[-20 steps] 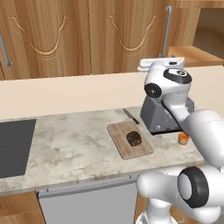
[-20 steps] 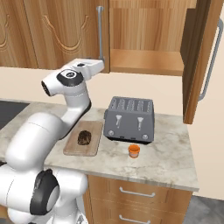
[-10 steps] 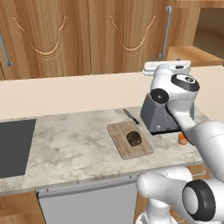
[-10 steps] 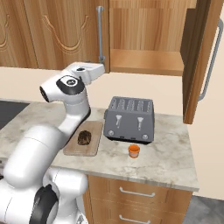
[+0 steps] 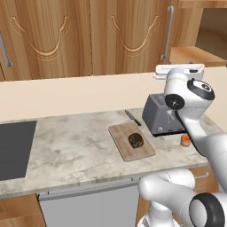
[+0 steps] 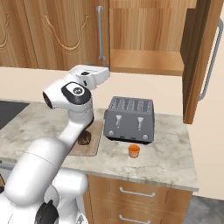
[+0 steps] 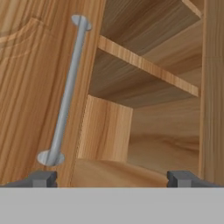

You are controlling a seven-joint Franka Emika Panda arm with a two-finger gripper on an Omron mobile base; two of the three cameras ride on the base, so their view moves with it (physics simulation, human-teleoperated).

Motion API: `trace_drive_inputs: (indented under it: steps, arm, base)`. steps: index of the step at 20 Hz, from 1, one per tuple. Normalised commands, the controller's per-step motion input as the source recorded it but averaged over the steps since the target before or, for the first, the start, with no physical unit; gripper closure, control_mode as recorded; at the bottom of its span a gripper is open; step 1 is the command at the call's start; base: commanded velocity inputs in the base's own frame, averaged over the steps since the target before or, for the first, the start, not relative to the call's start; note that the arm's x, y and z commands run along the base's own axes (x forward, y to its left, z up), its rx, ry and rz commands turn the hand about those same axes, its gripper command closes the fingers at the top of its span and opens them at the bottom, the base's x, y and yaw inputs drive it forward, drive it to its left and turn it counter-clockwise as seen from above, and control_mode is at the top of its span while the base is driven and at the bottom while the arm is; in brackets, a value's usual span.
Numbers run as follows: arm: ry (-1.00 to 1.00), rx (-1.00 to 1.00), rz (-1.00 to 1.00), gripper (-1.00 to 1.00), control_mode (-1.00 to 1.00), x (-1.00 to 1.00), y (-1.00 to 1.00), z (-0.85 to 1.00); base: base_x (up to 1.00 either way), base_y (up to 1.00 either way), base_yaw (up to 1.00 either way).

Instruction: Pick the bread, place it on the cutting board, pick the jam, place it on the counter, and close the cabinet.

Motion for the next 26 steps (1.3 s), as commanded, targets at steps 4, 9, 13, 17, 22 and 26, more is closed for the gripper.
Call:
trace_drive_inputs:
  steps: [4,9,13,17,22,26]
  arm:
    - [0.00,0.01,0.00,-1.00,-1.00,-0.39,-0.27,0.15]
    - [0.00,0.00,0.00,-1.00,-1.00,-0.51,-0.17,0.15]
    - [0.01,0.00,0.00,-1.00,-1.00,-0.61,-0.13,0.19]
    - [0.02,0.00,0.00,-1.00,-1.00,-0.61,-0.13,0.23]
    - [0.04,0.01,0.00,-1.00,-1.00,-0.55,-0.14,0.27]
    - [0.04,0.02,0.00,-1.00,-1.00,-0.48,-0.14,0.28]
  base:
    - [0.00,0.00,0.00]
    - [0.00,0.00,0.00]
    - [0.00,0.00,0.00]
    - [0.00,0.00,0.00]
    - [0.00,0.00,0.00]
    - [0.00,0.00,0.00]
